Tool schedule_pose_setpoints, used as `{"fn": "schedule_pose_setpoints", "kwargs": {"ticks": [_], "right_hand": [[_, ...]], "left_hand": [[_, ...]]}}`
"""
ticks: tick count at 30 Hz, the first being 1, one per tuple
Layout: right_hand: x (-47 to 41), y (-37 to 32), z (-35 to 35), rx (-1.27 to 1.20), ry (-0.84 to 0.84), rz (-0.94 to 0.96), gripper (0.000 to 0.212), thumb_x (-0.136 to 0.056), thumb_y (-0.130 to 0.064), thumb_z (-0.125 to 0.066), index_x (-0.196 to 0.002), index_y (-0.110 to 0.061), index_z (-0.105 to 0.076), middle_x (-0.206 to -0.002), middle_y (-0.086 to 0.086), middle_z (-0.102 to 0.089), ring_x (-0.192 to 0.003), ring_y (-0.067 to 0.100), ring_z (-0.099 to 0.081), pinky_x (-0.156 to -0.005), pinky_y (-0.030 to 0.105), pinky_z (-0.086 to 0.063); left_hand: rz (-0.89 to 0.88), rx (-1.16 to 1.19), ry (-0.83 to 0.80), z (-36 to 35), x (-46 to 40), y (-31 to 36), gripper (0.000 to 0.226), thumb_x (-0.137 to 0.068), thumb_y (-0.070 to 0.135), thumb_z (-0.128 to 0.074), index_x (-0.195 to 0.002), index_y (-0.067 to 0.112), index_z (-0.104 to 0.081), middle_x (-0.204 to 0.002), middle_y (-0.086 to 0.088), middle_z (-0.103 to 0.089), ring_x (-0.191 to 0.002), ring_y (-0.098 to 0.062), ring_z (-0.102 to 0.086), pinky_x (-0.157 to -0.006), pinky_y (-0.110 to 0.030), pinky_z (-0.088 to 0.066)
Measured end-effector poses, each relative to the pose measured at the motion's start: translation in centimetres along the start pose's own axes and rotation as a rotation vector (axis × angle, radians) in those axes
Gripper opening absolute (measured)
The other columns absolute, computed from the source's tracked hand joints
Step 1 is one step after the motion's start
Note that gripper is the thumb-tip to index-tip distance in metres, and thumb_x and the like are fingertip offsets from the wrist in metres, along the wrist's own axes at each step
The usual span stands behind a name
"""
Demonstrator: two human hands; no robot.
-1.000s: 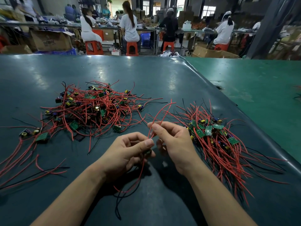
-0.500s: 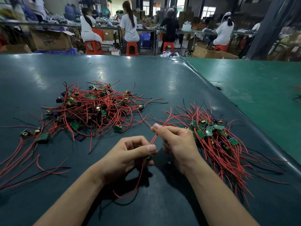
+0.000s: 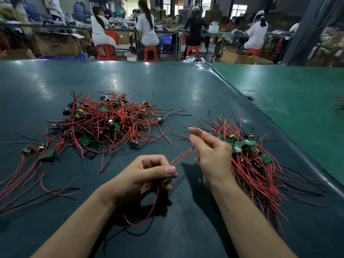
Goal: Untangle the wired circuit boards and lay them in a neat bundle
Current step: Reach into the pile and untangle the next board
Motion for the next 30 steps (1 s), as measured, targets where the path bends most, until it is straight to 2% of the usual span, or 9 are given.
{"fn": "schedule_pose_setpoints", "kwargs": {"ticks": [3, 5, 8, 10, 13, 16, 19, 23, 30], "right_hand": [[0.0, -0.1, 0.0, -0.057, 0.010, -0.045, 0.014, -0.088, 0.002, -0.066, -0.093, -0.008, -0.074, -0.053, -0.015, -0.057, -0.040, -0.002, -0.042, -0.043, 0.007, -0.032], [-0.2, -0.1, 0.3, -0.135, 0.031, -0.117, 0.012, -0.088, -0.002, -0.067, -0.086, -0.012, -0.073, -0.064, -0.008, -0.065, -0.039, 0.002, -0.039, -0.035, 0.015, -0.030], [-0.3, 0.0, 0.6, -0.191, 0.051, -0.169, 0.009, -0.086, -0.005, -0.070, -0.084, -0.013, -0.073, -0.068, -0.002, -0.069, -0.039, 0.006, -0.042, -0.034, 0.016, -0.031], [-0.3, 0.1, 0.4, -0.203, 0.031, -0.166, 0.005, -0.081, -0.008, -0.073, -0.083, -0.012, -0.072, -0.067, 0.001, -0.066, -0.041, 0.007, -0.045, -0.034, 0.017, -0.033], [-0.1, 0.2, -0.3, -0.270, -0.075, -0.191, 0.017, -0.071, -0.013, -0.075, -0.087, -0.012, -0.071, -0.070, 0.002, -0.065, -0.051, 0.008, -0.056, -0.040, 0.018, -0.042], [-0.1, 0.1, -0.4, -0.305, -0.104, -0.208, 0.013, -0.075, -0.005, -0.072, -0.085, -0.014, -0.072, -0.070, 0.001, -0.067, -0.054, 0.007, -0.060, -0.045, 0.017, -0.046], [-0.1, 0.0, 0.2, -0.199, -0.015, -0.147, 0.012, -0.080, -0.001, -0.073, -0.077, -0.013, -0.071, -0.067, 0.003, -0.069, -0.048, 0.009, -0.058, -0.043, 0.018, -0.047], [0.1, 0.0, 0.6, -0.009, 0.079, -0.050, 0.013, -0.082, -0.009, -0.077, -0.073, -0.014, -0.070, -0.062, 0.001, -0.067, -0.042, 0.011, -0.054, -0.039, 0.021, -0.046], [0.1, -0.4, 1.1, 0.320, 0.186, 0.166, 0.019, -0.082, -0.025, -0.079, -0.065, -0.024, -0.071, -0.062, -0.003, -0.070, -0.045, 0.009, -0.053, -0.043, 0.025, -0.047]], "left_hand": [[0.009, 0.022, 0.010, 0.1, 0.0, 0.0, 0.050, -0.053, 0.036, -0.093, -0.072, 0.003, -0.062, -0.070, -0.006, -0.066, -0.054, -0.015, -0.062, -0.053, -0.020, -0.049], [0.010, 0.032, 0.016, 0.2, 0.0, 0.0, 0.052, -0.051, 0.036, -0.094, -0.072, 0.002, -0.061, -0.068, -0.005, -0.065, -0.054, -0.015, -0.061, -0.054, -0.020, -0.050], [0.009, 0.051, 0.026, 0.2, 0.1, 0.1, 0.053, -0.050, 0.036, -0.094, -0.071, 0.002, -0.060, -0.064, -0.006, -0.063, -0.054, -0.015, -0.060, -0.055, -0.021, -0.049], [0.009, 0.063, 0.033, 0.2, 0.0, 0.1, 0.051, -0.049, 0.036, -0.094, -0.069, 0.004, -0.060, -0.064, -0.007, -0.062, -0.054, -0.016, -0.059, -0.055, -0.021, -0.049], [0.005, 0.075, 0.049, 0.3, -0.1, 0.1, 0.047, -0.048, 0.036, -0.095, -0.064, 0.008, -0.061, -0.065, -0.008, -0.061, -0.054, -0.016, -0.059, -0.054, -0.022, -0.049], [0.010, 0.072, 0.050, 0.2, -0.1, 0.1, 0.048, -0.048, 0.033, -0.095, -0.067, 0.005, -0.061, -0.064, -0.009, -0.058, -0.054, -0.017, -0.059, -0.055, -0.023, -0.050], [0.010, 0.059, 0.053, 0.2, -0.1, 0.0, 0.050, -0.052, 0.031, -0.093, -0.073, 0.001, -0.060, -0.064, -0.009, -0.058, -0.055, -0.017, -0.059, -0.055, -0.023, -0.050], [0.011, 0.029, 0.068, 0.3, -0.2, -0.2, 0.036, -0.063, 0.022, -0.080, -0.078, -0.002, -0.057, -0.063, -0.009, -0.058, -0.055, -0.016, -0.059, -0.055, -0.021, -0.047], [-0.002, -0.015, 0.065, 0.3, -0.2, -0.2, 0.020, -0.066, 0.023, -0.079, -0.069, 0.010, -0.064, -0.071, -0.011, -0.057, -0.057, -0.016, -0.061, -0.056, -0.019, -0.047]]}}
Point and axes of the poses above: each hand's wrist, its own x-axis away from the middle knuckle, its own z-axis out of the back of the hand, y = z × x, the point moved 4 cm from there along -x, towards the middle knuckle
